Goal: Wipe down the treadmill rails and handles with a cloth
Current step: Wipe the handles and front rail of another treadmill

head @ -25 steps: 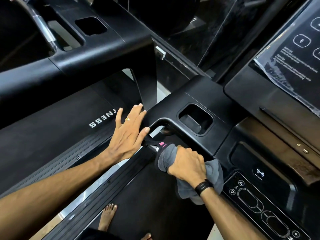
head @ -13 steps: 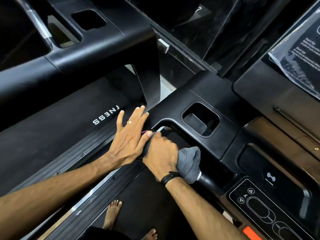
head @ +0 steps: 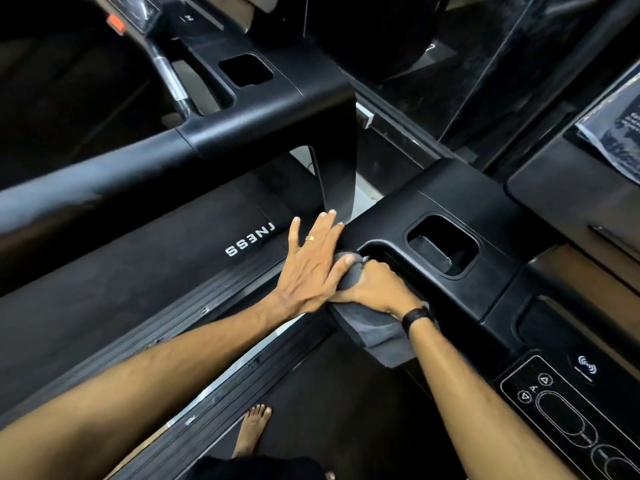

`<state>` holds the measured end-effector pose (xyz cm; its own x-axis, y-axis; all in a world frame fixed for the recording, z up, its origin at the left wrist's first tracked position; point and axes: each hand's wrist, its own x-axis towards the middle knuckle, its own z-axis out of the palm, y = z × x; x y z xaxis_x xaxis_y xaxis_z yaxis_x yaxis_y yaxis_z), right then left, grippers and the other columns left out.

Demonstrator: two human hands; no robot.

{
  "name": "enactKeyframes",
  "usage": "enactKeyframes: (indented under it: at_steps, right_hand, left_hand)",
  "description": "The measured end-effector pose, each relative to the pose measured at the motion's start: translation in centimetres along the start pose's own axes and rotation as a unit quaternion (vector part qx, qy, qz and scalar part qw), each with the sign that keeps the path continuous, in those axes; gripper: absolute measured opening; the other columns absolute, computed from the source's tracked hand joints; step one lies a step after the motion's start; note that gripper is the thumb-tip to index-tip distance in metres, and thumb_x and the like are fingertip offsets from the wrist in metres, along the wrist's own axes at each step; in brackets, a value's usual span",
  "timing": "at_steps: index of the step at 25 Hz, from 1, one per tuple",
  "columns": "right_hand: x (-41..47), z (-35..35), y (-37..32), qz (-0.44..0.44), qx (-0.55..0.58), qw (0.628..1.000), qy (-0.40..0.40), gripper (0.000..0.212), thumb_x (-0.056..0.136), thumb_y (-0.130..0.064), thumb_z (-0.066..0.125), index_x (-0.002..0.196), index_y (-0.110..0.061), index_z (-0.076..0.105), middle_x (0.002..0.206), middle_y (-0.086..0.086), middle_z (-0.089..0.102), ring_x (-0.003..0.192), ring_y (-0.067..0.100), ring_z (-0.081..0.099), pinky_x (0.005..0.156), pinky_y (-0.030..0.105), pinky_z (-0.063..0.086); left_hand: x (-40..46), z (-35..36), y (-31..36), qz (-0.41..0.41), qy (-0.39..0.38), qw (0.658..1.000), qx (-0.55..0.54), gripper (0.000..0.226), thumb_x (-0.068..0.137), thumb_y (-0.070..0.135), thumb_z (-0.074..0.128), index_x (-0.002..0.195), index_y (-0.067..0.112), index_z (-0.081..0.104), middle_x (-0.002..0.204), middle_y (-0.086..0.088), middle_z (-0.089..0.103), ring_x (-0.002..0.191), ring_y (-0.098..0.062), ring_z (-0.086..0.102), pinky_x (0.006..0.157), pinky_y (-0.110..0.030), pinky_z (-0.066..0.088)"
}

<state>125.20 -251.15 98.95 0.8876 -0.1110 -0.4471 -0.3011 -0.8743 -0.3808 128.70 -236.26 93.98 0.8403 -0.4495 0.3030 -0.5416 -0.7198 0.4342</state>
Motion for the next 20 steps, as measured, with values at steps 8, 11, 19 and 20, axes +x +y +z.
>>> enactKeyframes:
  at_steps: [8, 11, 19, 20]
  right_hand:
    - [-3.8, -1.1, 0.8, -0.102, 0.384, 0.871, 0.29, 0.006, 0.089, -0.018, 0.075, 0.094, -0.016, 0.073, 0.086, -0.009, 0.074, 0.083, 0.0, 0.071, 0.077, 0.028, 0.054]
    - [-2.3, -3.3, -2.0, -0.157, 0.415, 0.88, 0.167, 0.013, 0.092, -0.03, 0.069, 0.093, -0.018, 0.071, 0.08, -0.015, 0.074, 0.083, -0.007, 0.068, 0.079, 0.018, 0.051]
    - [3.9, 3.9, -8.7, -0.245, -0.198, 0.948, 0.034, 0.066, 0.088, -0.077, 0.041, 0.079, -0.016, 0.064, 0.091, 0.007, 0.073, 0.092, 0.03, 0.066, 0.081, 0.041, 0.048]
    - [3.7, 4.0, -8.7, -0.252, -0.194, 0.947, 0.032, 0.067, 0.087, -0.078, 0.04, 0.08, -0.016, 0.066, 0.089, 0.006, 0.073, 0.091, 0.029, 0.067, 0.082, 0.042, 0.049]
  left_hand:
    - [-0.2, -4.0, -3.5, -0.218, 0.05, 0.938, -0.265, 0.077, 0.09, 0.058, 0.004, 0.144, 0.022, 0.045, 0.149, 0.005, 0.048, 0.129, 0.012, 0.031, 0.12, -0.033, -0.004]
    - [-1.7, -6.5, -6.9, -0.318, 0.101, 0.888, -0.317, 0.083, 0.082, 0.06, 0.006, 0.142, 0.024, 0.05, 0.132, 0.0, 0.061, 0.133, -0.001, 0.042, 0.123, -0.036, -0.002]
    - [-11.5, -9.6, -9.7, -0.399, 0.146, 0.868, -0.256, 0.091, 0.079, 0.06, -0.002, 0.144, 0.018, 0.045, 0.141, -0.004, 0.056, 0.139, -0.011, 0.042, 0.112, -0.025, -0.008]
    - [-12.6, -10.1, -9.8, -0.409, 0.156, 0.867, -0.24, 0.091, 0.079, 0.058, -0.003, 0.144, 0.017, 0.046, 0.129, -0.006, 0.062, 0.137, -0.015, 0.044, 0.112, -0.025, -0.007]
